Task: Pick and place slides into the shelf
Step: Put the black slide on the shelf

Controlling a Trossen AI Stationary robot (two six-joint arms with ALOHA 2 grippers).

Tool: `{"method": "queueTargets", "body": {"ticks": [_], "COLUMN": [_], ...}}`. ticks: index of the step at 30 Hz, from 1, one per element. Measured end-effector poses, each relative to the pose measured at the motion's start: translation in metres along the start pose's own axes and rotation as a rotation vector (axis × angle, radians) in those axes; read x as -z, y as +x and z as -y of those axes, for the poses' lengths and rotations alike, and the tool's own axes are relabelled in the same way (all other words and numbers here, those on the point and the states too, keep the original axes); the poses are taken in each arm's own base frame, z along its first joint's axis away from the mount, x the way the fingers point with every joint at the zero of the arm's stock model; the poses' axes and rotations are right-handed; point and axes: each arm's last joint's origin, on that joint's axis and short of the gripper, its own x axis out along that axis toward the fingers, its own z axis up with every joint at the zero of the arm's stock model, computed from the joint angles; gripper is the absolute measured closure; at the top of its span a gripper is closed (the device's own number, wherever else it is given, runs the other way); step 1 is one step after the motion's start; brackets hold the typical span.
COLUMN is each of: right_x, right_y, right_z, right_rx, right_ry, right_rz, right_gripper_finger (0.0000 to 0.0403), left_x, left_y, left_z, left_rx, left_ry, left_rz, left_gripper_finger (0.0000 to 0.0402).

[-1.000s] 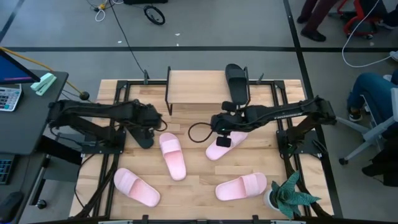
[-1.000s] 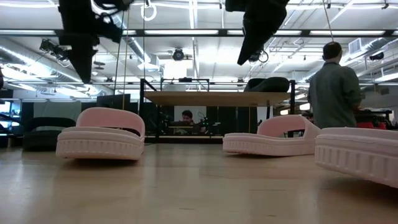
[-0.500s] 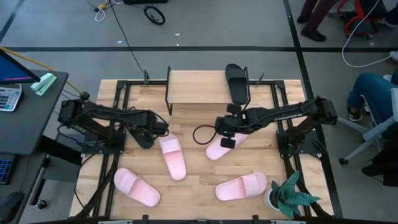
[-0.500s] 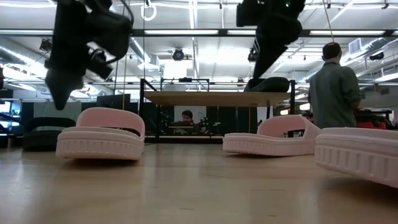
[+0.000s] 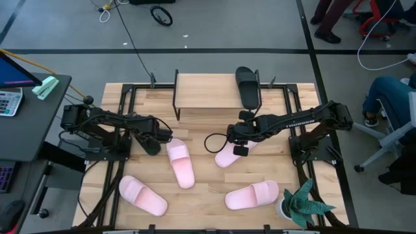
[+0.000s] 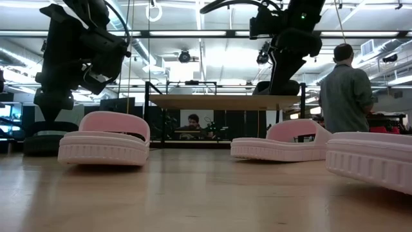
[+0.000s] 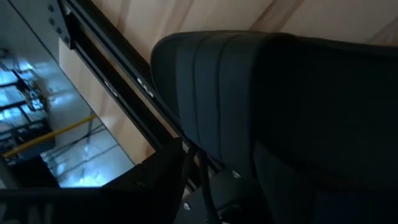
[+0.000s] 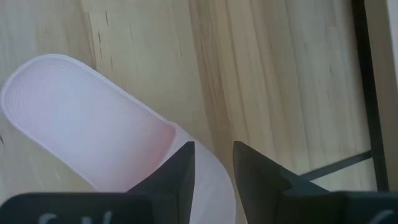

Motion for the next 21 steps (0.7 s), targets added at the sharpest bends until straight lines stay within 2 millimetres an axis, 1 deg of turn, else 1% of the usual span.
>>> {"method": "queueTargets", "body": {"ticks": [4,7,10,13,17,19,21], "right_x": [0.0,0.0,0.0,0.0,0.0,0.0,0.0], "right_y": [0.0,0.0,0.0,0.0,0.0,0.0,0.0], "right_z": [0.0,0.0,0.0,0.0,0.0,0.0,0.0], "right_rx": [-0.001,0.0,0.0,0.0,0.0,0.0,0.0], "right_ry": [0.0,0.0,0.0,-0.002,-0.007,-0.026,-0.03], "right_rz": [0.001,0.001,0.001,0.001,0.001,0.002,0.002], "right_gripper_finger": [0.0289,0.0289,0.0289,0.0289,0.0289,0.0289,0.0289], "left_x": [-0.003,-0.003,0.0,0.001,0.0,0.0,0.0], "left_y": [0.003,0.01,0.017,0.019,0.019,0.019,0.019], "left_z": [0.001,0.005,0.007,0.005,0.003,0.003,0.003], "left_rx": [0.017,0.039,0.028,-0.023,-0.093,-0.102,-0.102], "left_ry": [-0.031,-0.057,-0.032,-0.041,-0.049,-0.049,-0.049], "left_rz": [0.014,0.036,0.034,0.055,0.105,0.113,0.113], "left_gripper_finger": [0.0185,0.0185,0.0191,0.0202,0.0236,0.0268,0.0313]}}
